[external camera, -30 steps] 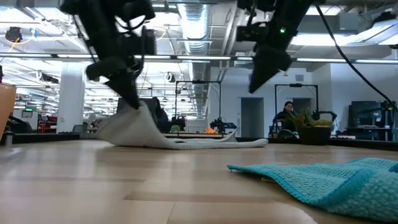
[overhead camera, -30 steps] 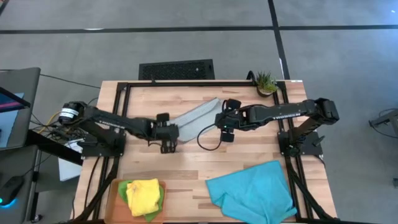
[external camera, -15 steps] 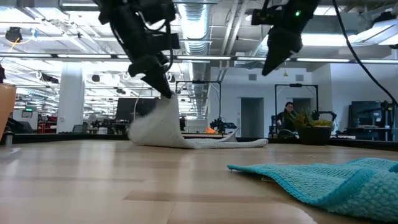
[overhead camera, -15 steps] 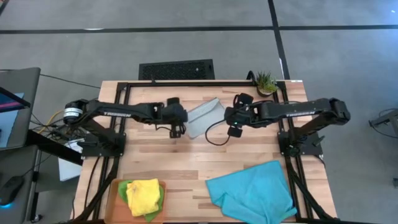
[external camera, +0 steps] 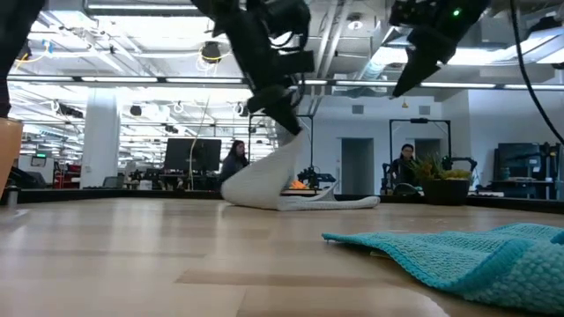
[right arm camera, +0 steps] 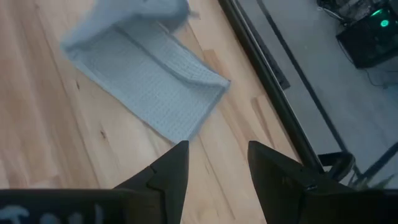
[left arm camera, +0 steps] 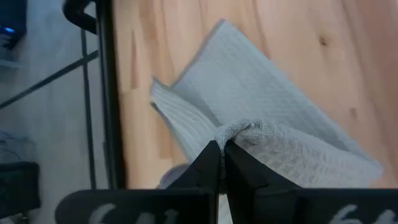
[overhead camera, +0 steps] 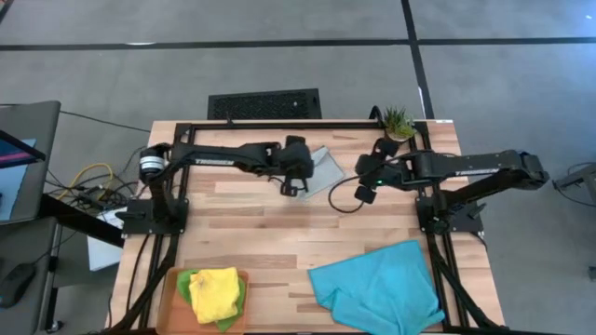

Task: Fold microfiber towels
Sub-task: Fold the gray towel

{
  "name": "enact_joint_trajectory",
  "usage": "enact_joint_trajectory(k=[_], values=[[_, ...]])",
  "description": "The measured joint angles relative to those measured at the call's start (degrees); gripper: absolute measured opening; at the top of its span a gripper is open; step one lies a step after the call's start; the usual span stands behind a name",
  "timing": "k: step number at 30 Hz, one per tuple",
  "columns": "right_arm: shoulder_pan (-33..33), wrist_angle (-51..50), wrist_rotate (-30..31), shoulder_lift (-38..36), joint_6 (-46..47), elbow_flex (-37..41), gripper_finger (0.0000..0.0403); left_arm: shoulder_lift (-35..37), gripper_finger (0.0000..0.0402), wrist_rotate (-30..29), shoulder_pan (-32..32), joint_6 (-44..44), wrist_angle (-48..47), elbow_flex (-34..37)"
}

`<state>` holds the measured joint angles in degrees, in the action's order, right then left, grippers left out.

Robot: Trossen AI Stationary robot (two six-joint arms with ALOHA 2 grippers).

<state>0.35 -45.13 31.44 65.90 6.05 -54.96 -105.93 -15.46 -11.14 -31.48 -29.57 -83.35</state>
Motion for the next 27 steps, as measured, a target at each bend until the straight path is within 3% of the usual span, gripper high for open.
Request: enact_joint_trajectory(k=[8, 18, 27], values=[[0.91, -0.25, -0.02, -5.77, 0.03, 2.98, 0.0189, -10.25, 0.0, 0.82, -2.39, -4.93, -0.5, -13.02], [0.91, -1.73, -0.02, -6.77, 0.01, 3.06, 0.0189, -20.84, 0.0, 1.31, -3.71, -8.88, -0.56, -27.39], [0.91, -1.74, -0.04, -6.72, 0.06, 3.06, 0.0189, -22.79, 0.0, 1.7, -3.65, -9.09, -0.86, -27.96]])
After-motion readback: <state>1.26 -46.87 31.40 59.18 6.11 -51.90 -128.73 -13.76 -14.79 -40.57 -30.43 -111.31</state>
